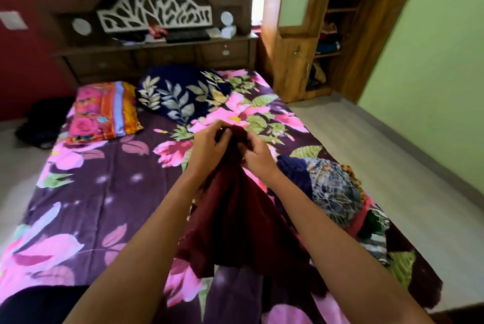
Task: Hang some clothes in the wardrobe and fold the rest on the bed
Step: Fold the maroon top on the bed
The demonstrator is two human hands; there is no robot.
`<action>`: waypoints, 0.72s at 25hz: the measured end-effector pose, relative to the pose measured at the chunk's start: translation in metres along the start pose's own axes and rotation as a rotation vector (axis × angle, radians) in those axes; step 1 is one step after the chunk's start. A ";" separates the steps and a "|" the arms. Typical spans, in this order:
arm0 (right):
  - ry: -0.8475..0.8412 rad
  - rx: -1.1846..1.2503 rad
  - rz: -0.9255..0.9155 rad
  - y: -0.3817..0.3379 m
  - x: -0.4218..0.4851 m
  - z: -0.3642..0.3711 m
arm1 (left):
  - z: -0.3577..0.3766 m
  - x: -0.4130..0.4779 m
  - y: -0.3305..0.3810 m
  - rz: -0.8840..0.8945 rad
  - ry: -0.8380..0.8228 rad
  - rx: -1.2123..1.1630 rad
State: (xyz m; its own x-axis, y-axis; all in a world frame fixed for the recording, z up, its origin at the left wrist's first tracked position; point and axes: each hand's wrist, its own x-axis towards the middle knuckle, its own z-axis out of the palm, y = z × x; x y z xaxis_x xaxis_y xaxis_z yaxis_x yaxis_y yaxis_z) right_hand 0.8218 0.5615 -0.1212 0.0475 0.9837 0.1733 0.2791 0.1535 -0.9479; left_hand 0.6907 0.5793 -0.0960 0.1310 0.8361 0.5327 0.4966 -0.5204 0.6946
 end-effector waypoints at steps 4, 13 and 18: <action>-0.104 0.124 -0.097 -0.054 0.005 0.045 | -0.070 0.012 0.003 0.056 0.058 0.045; -0.108 -0.402 -0.391 -0.128 0.016 0.087 | -0.181 0.025 0.024 0.177 0.243 0.269; -0.270 -0.321 -0.175 -0.135 0.022 0.084 | -0.206 0.028 0.029 0.195 0.275 0.360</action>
State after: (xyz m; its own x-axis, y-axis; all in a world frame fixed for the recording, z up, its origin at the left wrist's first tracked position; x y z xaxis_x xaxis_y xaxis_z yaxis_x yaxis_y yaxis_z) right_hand 0.7042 0.5699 -0.0123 -0.2668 0.9411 0.2076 0.5456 0.3250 -0.7724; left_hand 0.5322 0.5517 0.0382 0.0440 0.6267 0.7780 0.7569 -0.5292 0.3835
